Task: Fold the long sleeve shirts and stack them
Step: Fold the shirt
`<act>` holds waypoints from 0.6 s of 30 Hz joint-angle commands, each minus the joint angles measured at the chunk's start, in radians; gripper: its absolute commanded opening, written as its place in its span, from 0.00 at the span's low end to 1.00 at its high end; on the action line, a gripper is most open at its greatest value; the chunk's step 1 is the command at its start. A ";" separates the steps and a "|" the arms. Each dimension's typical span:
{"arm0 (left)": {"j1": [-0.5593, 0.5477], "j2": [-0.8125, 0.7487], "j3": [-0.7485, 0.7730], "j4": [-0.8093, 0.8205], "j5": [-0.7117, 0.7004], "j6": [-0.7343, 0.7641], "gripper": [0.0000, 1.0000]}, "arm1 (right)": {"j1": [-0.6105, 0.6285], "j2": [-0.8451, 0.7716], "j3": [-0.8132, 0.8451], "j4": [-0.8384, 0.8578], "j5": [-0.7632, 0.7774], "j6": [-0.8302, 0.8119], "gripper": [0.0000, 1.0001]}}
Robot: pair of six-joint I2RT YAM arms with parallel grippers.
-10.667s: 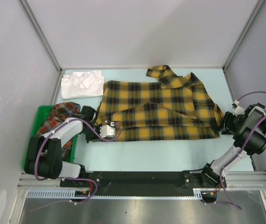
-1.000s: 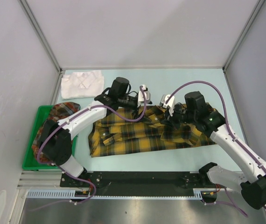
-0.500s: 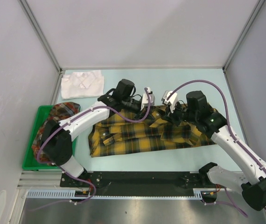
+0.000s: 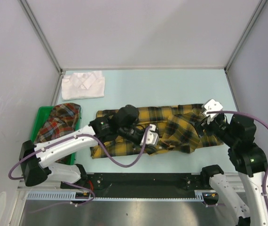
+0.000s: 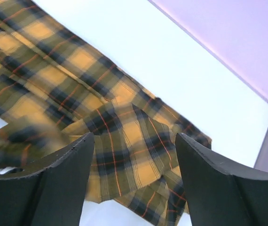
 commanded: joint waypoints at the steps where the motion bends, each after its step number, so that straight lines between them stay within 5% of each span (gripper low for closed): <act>1: -0.076 -0.001 0.060 -0.101 -0.084 0.058 0.00 | -0.125 0.053 -0.123 0.052 -0.126 0.022 0.76; 7: -0.197 0.066 0.259 -0.351 -0.099 0.180 0.06 | -0.287 0.429 -0.102 0.109 -0.459 0.027 0.73; 18: -0.225 0.118 0.441 -0.399 -0.063 0.148 0.00 | -0.276 0.857 -0.061 0.216 -0.532 0.167 0.57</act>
